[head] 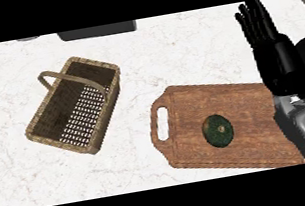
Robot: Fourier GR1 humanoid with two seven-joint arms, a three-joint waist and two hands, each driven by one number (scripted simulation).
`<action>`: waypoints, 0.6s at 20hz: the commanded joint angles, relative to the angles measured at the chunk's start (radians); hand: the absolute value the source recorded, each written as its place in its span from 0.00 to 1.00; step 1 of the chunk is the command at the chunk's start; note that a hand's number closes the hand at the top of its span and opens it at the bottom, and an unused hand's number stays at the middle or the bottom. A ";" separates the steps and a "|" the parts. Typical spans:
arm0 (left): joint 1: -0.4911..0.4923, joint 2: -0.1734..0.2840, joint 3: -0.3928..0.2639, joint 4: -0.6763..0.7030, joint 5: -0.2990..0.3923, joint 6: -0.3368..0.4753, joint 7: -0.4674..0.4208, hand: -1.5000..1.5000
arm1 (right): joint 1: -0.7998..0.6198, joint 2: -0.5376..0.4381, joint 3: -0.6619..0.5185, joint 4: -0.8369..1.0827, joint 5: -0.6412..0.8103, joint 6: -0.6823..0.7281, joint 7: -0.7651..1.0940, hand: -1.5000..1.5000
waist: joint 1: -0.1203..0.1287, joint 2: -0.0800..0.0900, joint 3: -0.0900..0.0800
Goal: Pick the squash from the cutting board and place it in the pot
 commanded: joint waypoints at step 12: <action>-0.258 -0.147 -0.106 -0.011 0.039 -0.006 0.022 0.50 | -0.110 -0.377 0.044 0.225 0.077 0.739 -0.537 0.00 | -0.013 0.022 0.020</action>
